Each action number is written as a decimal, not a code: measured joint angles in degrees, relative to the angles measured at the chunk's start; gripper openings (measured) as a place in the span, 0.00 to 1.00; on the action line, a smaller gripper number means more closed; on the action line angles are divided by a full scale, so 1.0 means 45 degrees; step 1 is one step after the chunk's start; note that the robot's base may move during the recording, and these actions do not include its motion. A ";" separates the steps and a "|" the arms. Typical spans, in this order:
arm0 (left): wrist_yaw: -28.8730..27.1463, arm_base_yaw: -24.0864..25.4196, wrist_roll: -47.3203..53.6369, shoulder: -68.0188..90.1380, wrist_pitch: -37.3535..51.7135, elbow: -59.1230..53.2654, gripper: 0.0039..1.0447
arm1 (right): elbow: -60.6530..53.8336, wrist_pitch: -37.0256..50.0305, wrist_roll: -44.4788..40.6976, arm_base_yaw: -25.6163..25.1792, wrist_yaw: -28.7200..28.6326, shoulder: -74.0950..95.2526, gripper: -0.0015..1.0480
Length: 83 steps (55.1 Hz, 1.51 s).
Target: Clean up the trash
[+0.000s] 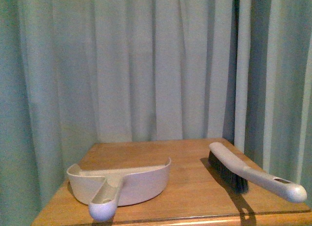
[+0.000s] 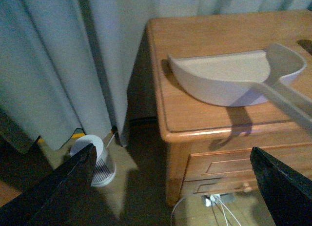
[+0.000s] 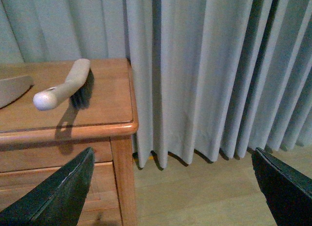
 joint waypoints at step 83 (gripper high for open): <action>-0.5207 -0.4828 -0.4240 1.0399 -0.4648 0.8223 0.93 | 0.0000 0.0000 0.0000 0.0000 0.0000 0.0000 0.93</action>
